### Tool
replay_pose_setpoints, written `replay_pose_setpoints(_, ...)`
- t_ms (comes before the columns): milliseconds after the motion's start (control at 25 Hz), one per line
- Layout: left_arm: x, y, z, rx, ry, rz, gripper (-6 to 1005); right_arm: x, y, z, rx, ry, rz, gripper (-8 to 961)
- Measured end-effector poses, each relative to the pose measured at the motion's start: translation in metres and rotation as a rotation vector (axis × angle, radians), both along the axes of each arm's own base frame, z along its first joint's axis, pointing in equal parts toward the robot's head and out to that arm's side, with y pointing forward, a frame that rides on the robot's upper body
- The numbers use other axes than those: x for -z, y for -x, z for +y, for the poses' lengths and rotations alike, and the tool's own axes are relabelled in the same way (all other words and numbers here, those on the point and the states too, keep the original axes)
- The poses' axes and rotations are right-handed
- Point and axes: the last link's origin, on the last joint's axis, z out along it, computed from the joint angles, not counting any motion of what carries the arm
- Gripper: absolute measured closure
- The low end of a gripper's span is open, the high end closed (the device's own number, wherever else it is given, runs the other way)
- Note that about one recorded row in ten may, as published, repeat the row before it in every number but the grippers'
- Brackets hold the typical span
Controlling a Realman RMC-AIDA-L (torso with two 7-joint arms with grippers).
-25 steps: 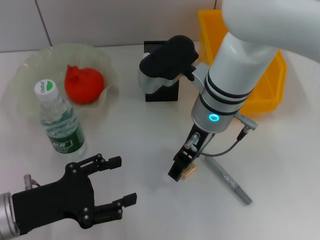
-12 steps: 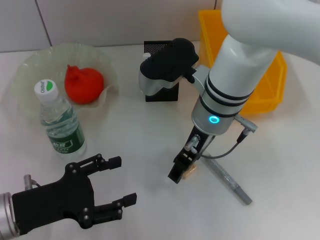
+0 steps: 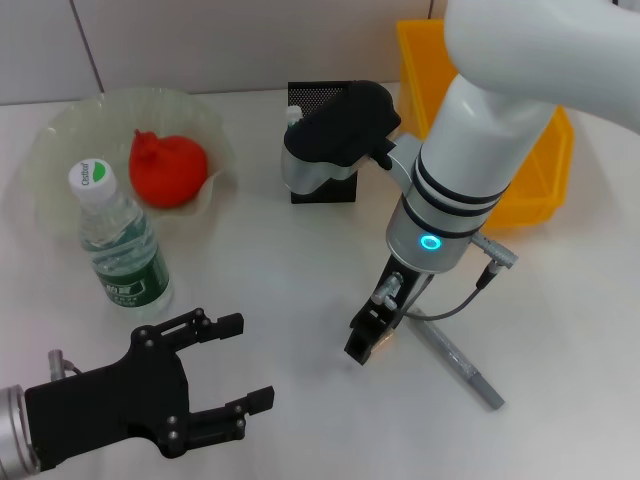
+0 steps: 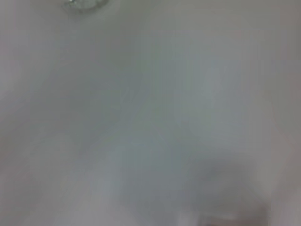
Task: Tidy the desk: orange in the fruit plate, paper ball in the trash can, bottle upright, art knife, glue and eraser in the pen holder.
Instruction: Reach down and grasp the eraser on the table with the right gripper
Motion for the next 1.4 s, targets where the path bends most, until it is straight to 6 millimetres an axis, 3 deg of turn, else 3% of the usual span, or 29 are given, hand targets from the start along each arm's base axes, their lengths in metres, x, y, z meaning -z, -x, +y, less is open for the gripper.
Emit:
replay_pose_setpoints(80, 0.0000, 0.0001, 0.0000, 0.000, 0.000, 0.000, 200, 0.0002, -0.0008, 0.0001, 0.003, 0.001, -0.003, 346)
replay_pose_setpoints(1000, 0.0005, -0.0003, -0.0002, 0.000, 0.000, -0.001, 200, 0.0006, -0.0030, 0.0016, 0.005, -0.007, -0.007, 390)
replay_pose_setpoints(1120, 0.0005, -0.0003, 0.0000, -0.001, 0.000, -0.001, 200, 0.0010, -0.0052, 0.0027, 0.010, -0.006, -0.020, 499)
replay_pose_setpoints(1400, 0.0005, -0.0005, 0.0003, 0.001, -0.001, -0.001, 200, 0.0007, -0.0029, 0.0025, 0.003, -0.003, -0.020, 600)
